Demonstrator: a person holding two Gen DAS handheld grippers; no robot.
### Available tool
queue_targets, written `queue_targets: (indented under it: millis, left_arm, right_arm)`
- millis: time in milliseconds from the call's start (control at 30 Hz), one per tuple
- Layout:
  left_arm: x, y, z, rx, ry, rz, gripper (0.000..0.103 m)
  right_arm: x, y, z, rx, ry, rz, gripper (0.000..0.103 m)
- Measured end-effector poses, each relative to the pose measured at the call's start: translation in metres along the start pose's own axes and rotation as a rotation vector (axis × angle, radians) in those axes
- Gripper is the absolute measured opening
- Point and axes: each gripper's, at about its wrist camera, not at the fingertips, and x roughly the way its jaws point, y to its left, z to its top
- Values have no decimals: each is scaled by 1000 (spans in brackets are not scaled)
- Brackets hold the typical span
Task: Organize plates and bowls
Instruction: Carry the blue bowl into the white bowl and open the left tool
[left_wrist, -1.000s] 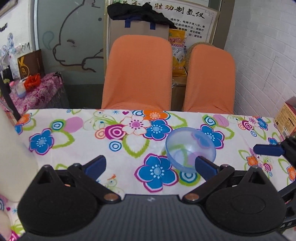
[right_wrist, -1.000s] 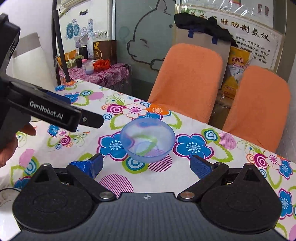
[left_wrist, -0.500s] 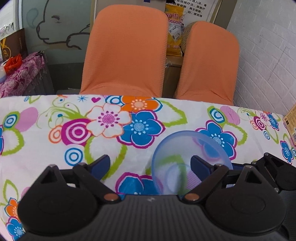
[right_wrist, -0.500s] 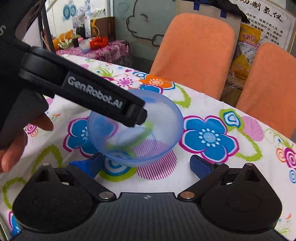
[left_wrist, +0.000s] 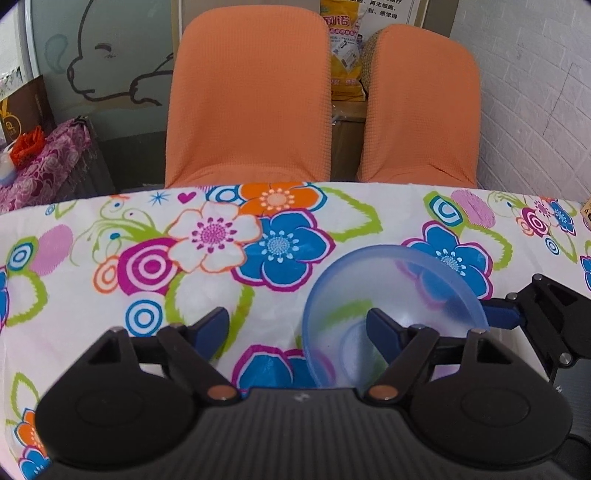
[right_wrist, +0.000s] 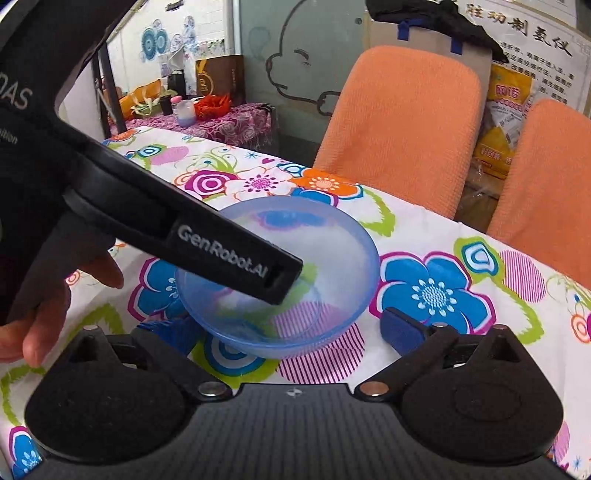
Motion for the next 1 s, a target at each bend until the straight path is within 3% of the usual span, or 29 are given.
queue_targets:
  millis: [100, 133, 167, 200, 233, 400, 633, 800, 1000]
  left_arm:
    - [1, -1, 1, 6, -1, 18, 74]
    - [0, -2, 1, 8, -4, 25, 67]
    - [-1, -2, 2, 11, -5, 26, 55]
    - [-3, -3, 4, 7, 1, 14, 48]
    - [-5, -3, 5, -2, 15, -5, 27]
    - [-52, -7, 1, -31, -51, -32, 26]
    - [-156, -50, -25, -18, -168, -87, 26]
    - [-207, -108, -77, 60, -193, -131, 27]
    - [-215, -171, -154, 161, -171, -182, 28]
  right_arm:
    - [0, 1, 3, -25, -2, 11, 79]
    - [0, 3, 5, -39, -2, 14, 77]
    - [-1, 5, 6, -51, -6, 15, 68]
    - [-4, 7, 8, -60, -13, 12, 67]
    - [-8, 10, 9, -68, -29, 20, 67]
    - [-50, 26, 10, -123, -116, -11, 67]
    - [-161, 54, -13, -169, -236, -80, 67]
    - [-231, 67, -64, -135, -231, -120, 67]
    - [-263, 76, -131, -32, -178, -183, 67]
